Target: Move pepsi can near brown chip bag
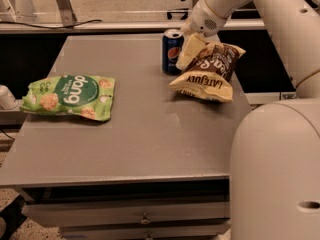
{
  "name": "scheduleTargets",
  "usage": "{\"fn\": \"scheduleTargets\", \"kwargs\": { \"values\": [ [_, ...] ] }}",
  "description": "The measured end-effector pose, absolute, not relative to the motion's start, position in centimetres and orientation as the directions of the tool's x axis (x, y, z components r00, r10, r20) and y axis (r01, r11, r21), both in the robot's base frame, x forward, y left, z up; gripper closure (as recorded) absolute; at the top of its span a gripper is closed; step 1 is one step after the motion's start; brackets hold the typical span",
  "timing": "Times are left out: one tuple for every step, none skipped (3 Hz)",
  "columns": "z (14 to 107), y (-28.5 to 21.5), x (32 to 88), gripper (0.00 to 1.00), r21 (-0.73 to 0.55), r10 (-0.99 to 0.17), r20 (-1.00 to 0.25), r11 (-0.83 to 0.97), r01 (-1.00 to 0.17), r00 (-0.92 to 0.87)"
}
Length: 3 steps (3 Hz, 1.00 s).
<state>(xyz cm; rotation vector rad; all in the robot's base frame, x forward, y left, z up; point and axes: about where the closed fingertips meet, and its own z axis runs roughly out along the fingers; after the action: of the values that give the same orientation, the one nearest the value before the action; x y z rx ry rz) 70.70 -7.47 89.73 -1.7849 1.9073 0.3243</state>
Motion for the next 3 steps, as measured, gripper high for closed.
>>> {"fn": "scheduleTargets", "kwargs": {
  "values": [
    [90.0, -8.3, 70.3, 0.0, -0.165, -0.86, -0.511, 0.125, -0.978, -0.023],
    [91.0, -9.7, 69.7, 0.0, -0.176, -0.848, -0.527, 0.163, -0.971, -0.046],
    [92.1, -12.0, 69.2, 0.0, -0.171, -0.798, -0.594, 0.248, -0.953, -0.101]
  ]
}}
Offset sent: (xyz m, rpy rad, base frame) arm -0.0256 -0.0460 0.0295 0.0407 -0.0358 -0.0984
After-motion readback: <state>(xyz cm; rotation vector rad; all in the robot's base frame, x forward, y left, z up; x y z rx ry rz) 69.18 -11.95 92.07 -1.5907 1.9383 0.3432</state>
